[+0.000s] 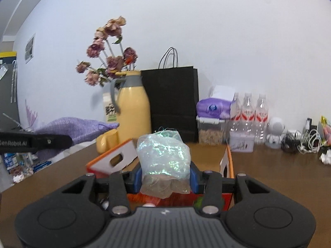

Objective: Organize objects
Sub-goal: 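Carry the pouch and plastic bag into the cardboard box and open both tools, then withdraw both tools from the box back over the table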

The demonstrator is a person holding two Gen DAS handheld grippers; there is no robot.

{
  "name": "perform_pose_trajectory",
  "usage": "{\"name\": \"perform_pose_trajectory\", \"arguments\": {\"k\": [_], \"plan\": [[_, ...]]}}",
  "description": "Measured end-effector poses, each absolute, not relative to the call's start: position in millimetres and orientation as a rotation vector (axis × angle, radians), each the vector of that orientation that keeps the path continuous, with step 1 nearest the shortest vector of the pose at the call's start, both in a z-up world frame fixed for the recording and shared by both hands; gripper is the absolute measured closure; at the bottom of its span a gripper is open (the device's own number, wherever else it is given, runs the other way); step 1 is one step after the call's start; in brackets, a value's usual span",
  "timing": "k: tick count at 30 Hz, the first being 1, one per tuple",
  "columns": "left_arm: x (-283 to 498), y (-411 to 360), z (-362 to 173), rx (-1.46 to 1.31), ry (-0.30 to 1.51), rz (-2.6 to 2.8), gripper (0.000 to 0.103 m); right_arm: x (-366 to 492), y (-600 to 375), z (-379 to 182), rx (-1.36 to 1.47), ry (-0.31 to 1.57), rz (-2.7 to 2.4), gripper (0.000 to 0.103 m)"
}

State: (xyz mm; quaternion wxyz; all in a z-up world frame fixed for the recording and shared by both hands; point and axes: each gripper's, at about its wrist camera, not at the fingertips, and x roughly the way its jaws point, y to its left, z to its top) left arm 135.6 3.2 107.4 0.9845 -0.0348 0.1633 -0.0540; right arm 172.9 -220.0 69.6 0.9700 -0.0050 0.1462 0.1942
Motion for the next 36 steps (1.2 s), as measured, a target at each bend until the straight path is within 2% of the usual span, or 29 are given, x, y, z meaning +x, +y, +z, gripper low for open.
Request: {"name": "perform_pose_trajectory", "arguments": {"k": [8, 14, 19, 26, 28, 29, 30, 31, 33, 34, 35, 36], "plan": [[220.1, 6.1, 101.3, -0.118, 0.364, -0.056, 0.092, 258.8, -203.1, 74.0, 0.007, 0.334, 0.325, 0.061], [277.7, 13.2, 80.5, -0.158, 0.400, -0.009, 0.092, 311.4, -201.0, 47.4, 0.064, 0.404, 0.237, 0.061], [296.7, 16.5, 51.4, -0.148, 0.487, -0.005, 0.092, 327.9, -200.6, 23.7, 0.078, 0.472, 0.250, 0.061], [301.9, 4.1, 36.4, -0.095, 0.519, -0.008, 0.090, 329.8, -197.4, 16.3, 0.061, 0.506, 0.239, 0.061], [299.4, 1.4, 36.0, -0.085, 0.510, 0.001, 0.076, 328.9, -197.7, 15.8, 0.061, 0.509, 0.228, 0.056], [297.5, 1.3, 36.0, -0.084, 0.498, 0.004, 0.060, 328.0, -198.0, 16.7, 0.060, 0.504, 0.219, 0.052], [295.1, 1.1, 37.1, -0.084, 0.480, 0.008, 0.049, 327.0, -198.1, 17.2, 0.058, 0.501, 0.209, 0.045], [292.6, 1.2, 38.1, -0.081, 0.462, 0.013, 0.044, 325.9, -198.1, 17.9, 0.055, 0.496, 0.203, 0.041], [290.0, 1.8, 41.6, -0.083, 0.443, 0.019, 0.019, 324.1, -198.4, 18.7, 0.050, 0.486, 0.191, 0.019], [288.1, 2.3, 43.4, -0.085, 0.429, 0.024, 0.015, 323.3, -198.3, 18.9, 0.044, 0.482, 0.183, 0.016], [286.0, 2.9, 44.9, -0.087, 0.416, 0.030, 0.004, 322.2, -197.7, 19.1, 0.036, 0.479, 0.175, 0.013], [283.7, 3.6, 46.4, -0.090, 0.402, 0.039, 0.000, 321.6, -197.1, 18.9, 0.029, 0.479, 0.170, 0.009]]}}
